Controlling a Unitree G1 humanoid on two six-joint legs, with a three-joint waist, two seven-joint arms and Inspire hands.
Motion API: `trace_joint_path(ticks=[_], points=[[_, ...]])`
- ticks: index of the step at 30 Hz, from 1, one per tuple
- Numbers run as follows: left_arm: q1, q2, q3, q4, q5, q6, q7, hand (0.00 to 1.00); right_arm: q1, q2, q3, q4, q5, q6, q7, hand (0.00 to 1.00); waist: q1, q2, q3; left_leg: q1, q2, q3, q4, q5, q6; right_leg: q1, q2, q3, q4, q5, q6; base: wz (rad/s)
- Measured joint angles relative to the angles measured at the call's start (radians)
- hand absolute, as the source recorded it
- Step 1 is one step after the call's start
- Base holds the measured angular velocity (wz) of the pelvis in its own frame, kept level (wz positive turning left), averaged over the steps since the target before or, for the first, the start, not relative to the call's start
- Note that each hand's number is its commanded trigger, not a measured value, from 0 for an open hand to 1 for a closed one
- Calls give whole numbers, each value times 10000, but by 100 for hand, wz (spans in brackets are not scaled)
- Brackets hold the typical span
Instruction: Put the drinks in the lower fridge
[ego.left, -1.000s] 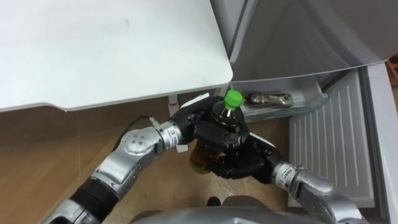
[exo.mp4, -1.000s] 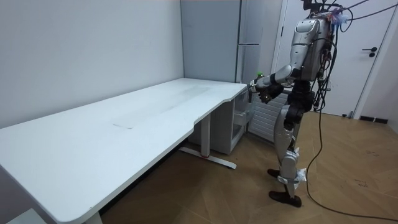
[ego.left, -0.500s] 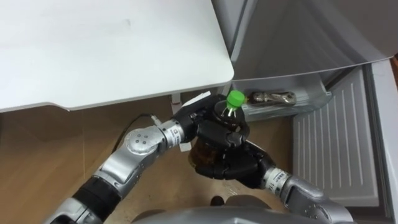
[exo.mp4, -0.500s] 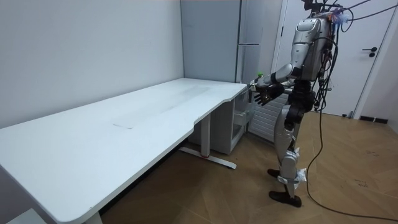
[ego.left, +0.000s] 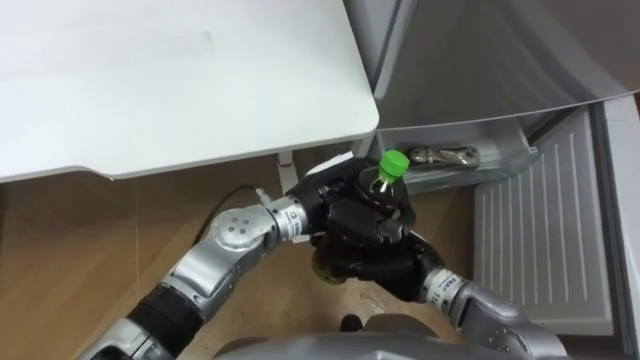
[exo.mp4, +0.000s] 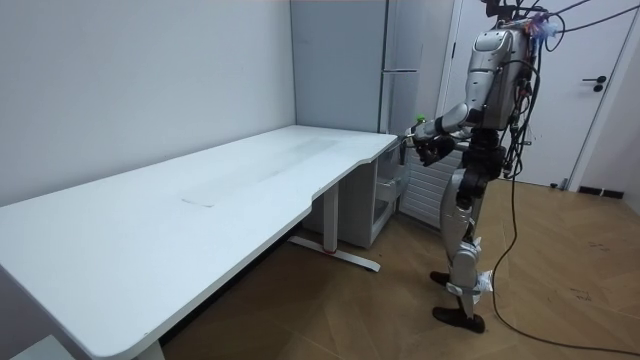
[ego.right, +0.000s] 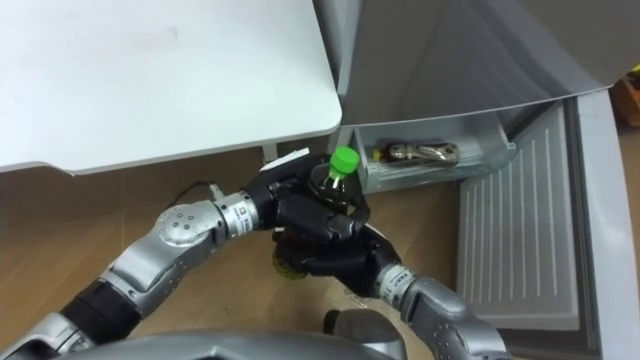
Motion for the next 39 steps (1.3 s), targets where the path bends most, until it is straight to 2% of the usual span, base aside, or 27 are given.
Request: trace_joint_path(ticks=[5,6,7,8,24,29,34,36,39], points=[[-14,-15,-15,0,-33,1,9,100,-23,17,10,1,0,0,-17,100,0,-8,5,4,6,7,-17,0,1,0,-6,-3,-2,0,0,0],[-14,-15,-14,0,-56,2,9,56,-23,17,10,1,0,-1,-17,100,0,-10,6,4,6,8,-18,0,1,0,-6,-3,-2,0,0,0],[-14,-15,-13,0,-90,9,12,46,-23,19,10,0,0,-9,-17,100,0,-13,8,4,6,10,-20,0,1,0,-4,-4,-3,0,0,0],[-14,-25,-14,-1,-97,9,11,0,-25,21,9,1,0,-10,-22,100,0,-13,8,5,7,9,-20,0,0,1,-3,-4,-5,0,0,0],[-86,-137,-11,-35,-196,-26,235,0,-19,214,120,4,501,1,-98,100,-4,-20,16,26,7,54,-29,-1,0,-7,2,-2,-15,0,0,0],[-102,-276,-13,7,330,-258,497,0,-15,242,344,10,1188,2,-149,100,29,6,23,75,-8,49,4,3,3,11,-13,-15,-9,0,0,0],[-75,-441,-31,467,564,-473,822,0,-16,537,426,394,1602,38,-239,100,43,37,56,101,-12,52,34,4,4,37,-30,-42,0,-1,0,0],[27,-445,-30,587,720,-501,909,0,-15,669,430,548,1649,249,-239,100,40,69,76,85,1,47,16,3,3,11,-30,-50,7,-2,0,-3],[41,-457,-31,947,844,-559,973,0,-16,796,433,809,1653,347,-235,100,45,112,98,68,-14,63,-22,2,2,-11,-35,-131,20,-2,-2,0]])
